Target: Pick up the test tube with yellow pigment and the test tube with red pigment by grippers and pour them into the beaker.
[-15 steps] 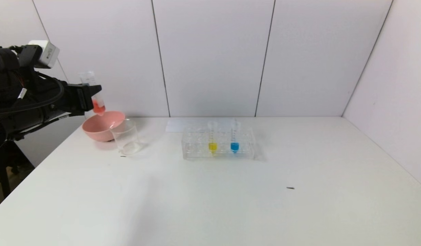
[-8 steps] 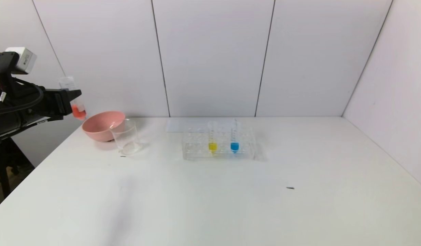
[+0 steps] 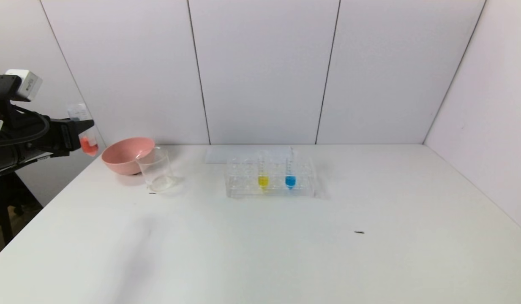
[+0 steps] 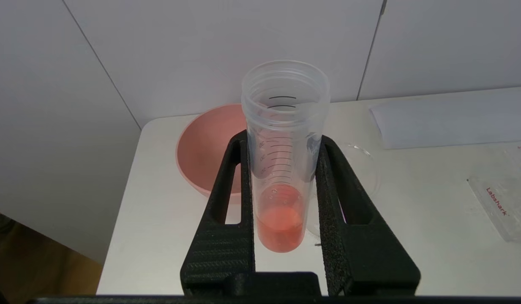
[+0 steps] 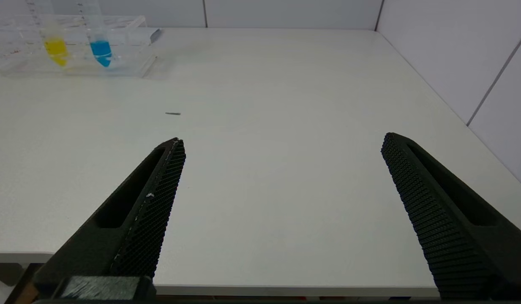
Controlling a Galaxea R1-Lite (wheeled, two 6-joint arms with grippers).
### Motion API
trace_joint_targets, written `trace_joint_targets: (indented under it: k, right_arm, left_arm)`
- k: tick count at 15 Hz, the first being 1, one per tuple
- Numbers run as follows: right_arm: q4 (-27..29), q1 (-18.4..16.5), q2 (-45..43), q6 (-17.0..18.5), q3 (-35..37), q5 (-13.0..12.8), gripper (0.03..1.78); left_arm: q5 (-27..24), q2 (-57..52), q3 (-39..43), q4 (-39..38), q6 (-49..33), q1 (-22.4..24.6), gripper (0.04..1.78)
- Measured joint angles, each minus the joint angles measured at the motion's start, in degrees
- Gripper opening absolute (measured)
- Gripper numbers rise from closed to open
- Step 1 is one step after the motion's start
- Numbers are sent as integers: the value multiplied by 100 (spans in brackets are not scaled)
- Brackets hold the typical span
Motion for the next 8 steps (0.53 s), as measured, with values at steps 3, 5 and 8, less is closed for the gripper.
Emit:
trace_joint_targets:
  k: [3, 5, 8]
  right_arm:
    - [0, -2, 0, 0, 0, 0, 170]
    - [0, 0, 0, 0, 0, 0, 170]
    - [0, 0, 0, 0, 0, 0, 170]
  left_arm:
    - [-238, 88, -32, 16, 168, 143, 45]
    - [-249, 129, -51, 22, 232, 157, 45]
    - [-254, 234, -116, 26, 333, 165, 45]
